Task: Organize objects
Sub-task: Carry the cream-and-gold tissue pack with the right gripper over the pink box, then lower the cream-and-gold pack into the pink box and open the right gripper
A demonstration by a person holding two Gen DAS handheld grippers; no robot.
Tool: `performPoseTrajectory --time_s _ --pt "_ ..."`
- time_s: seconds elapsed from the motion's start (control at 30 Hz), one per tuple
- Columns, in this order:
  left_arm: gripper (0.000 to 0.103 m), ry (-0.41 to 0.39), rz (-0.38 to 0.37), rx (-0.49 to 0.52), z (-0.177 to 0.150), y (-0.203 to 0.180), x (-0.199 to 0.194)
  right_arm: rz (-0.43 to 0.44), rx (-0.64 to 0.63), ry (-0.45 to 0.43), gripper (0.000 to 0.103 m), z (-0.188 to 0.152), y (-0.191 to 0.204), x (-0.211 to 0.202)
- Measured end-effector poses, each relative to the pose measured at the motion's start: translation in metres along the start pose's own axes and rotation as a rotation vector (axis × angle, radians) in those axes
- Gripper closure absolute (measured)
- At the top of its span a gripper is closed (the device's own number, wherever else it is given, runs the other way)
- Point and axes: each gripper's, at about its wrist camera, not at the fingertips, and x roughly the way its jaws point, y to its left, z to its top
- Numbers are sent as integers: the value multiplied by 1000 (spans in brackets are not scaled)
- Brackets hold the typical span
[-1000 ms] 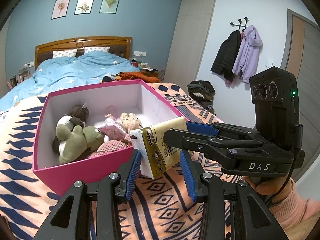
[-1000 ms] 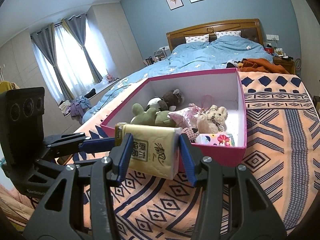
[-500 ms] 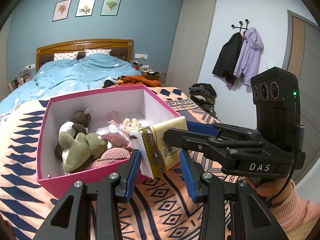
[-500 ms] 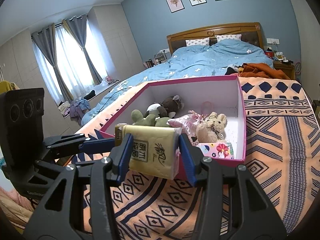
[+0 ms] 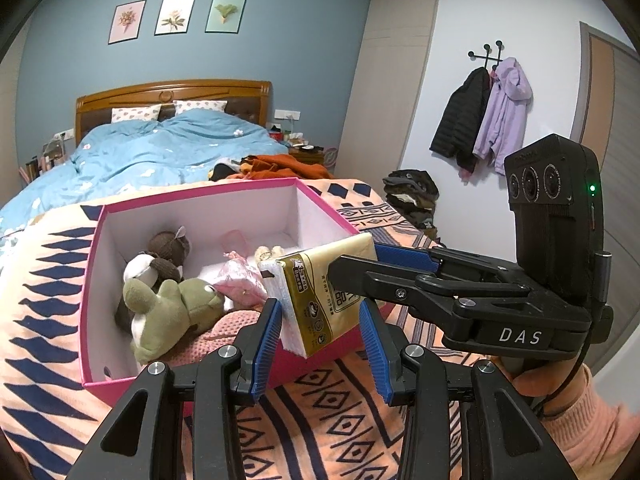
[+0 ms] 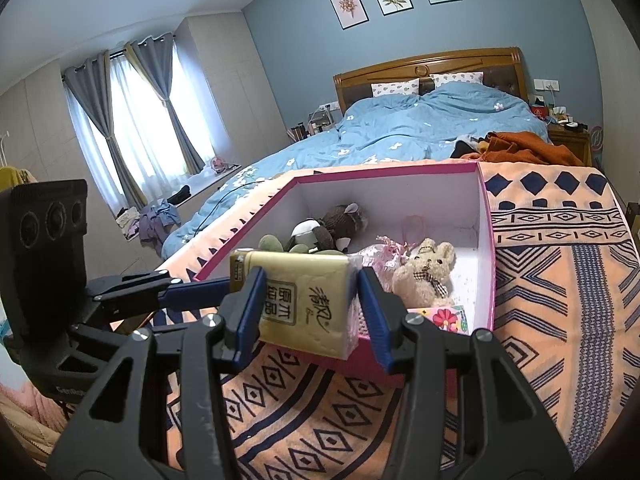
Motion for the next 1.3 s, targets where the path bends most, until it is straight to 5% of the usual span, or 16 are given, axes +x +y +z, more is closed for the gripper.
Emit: performPoseTrajectory --time_s 1.3 --pt "62 82 48 -67 2 37 45 -24 85 60 53 2 -27 46"
